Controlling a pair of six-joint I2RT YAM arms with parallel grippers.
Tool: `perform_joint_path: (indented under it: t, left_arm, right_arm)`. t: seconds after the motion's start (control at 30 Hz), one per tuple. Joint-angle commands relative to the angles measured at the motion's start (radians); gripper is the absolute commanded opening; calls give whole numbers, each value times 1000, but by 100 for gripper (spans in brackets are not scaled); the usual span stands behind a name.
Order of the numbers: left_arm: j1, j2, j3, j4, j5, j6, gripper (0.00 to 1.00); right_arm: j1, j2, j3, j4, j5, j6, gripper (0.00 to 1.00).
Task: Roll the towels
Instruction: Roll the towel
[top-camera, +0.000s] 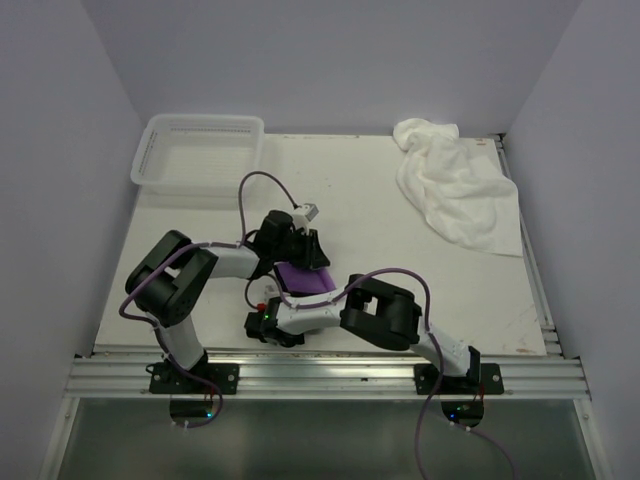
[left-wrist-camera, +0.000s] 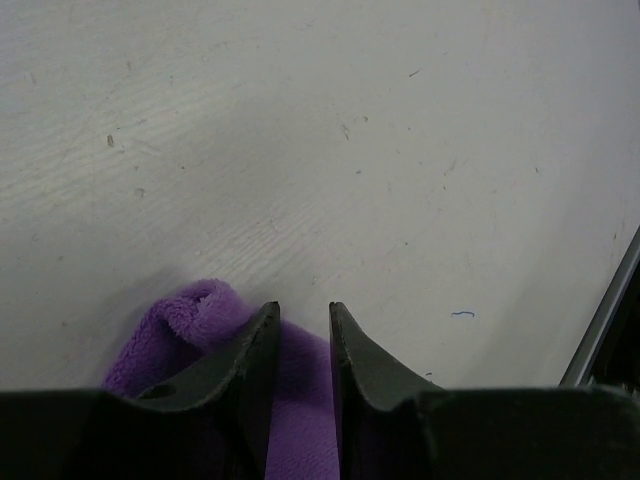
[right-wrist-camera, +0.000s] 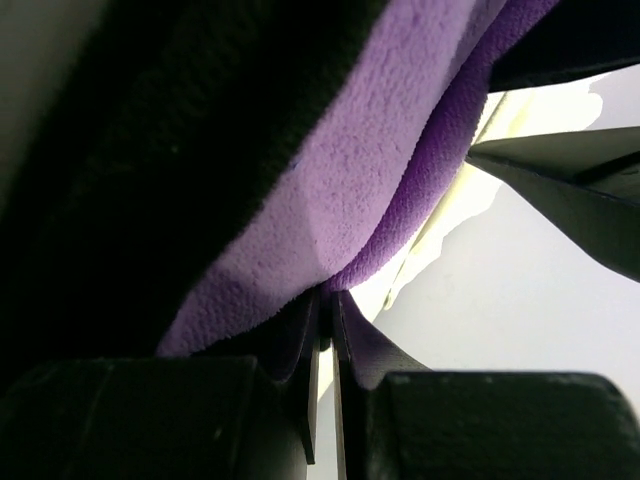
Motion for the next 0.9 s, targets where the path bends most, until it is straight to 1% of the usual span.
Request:
perform_joint_path:
  t: [0.0, 0.17, 0.2, 0.3, 0.4, 0.47, 0.5, 0.57, 0.6, 0.77, 0.8, 0.87]
  left_arm:
    - [-2, -12, -31, -12, -65, 33, 30]
    - [0, -28, -79, 16, -135, 11, 29]
    - [0, -31, -91, 28, -146, 2, 28]
    - [0, -46, -154, 79, -186, -41, 26]
    - [0, -51, -179, 117, -197, -56, 25]
    - [0, -57, -192, 131, -209, -64, 24]
    - [0, -60, -197, 134, -211, -62, 24]
    - [0, -66, -202, 139, -226, -65, 24]
    - [1, -72, -209, 143, -234, -68, 24]
    - [0, -75, -234, 180, -248, -85, 24]
    - [0, -74, -241, 186, -248, -88, 24]
    - [0, -72, -251, 204, -254, -101, 23]
  right_arm:
    - [2, 75, -10, 94, -277, 55, 0]
    - [3, 61, -19, 97, -264, 64, 0]
    - [2, 55, -23, 101, -264, 66, 1]
    - [-3, -17, -62, 150, -278, 95, 9]
    - [-15, -125, -114, 205, -298, 120, 17]
    - [-18, -186, -155, 242, -281, 146, 20]
    - [-18, -241, -168, 256, -283, 152, 27]
    - [-18, -306, -221, 303, -283, 169, 34]
    - [-16, -370, -241, 322, -289, 176, 39]
    - [-18, -539, -373, 438, -333, 209, 50]
    - [-18, -563, -387, 454, -344, 213, 54]
    - [-23, -623, -424, 486, -350, 225, 55]
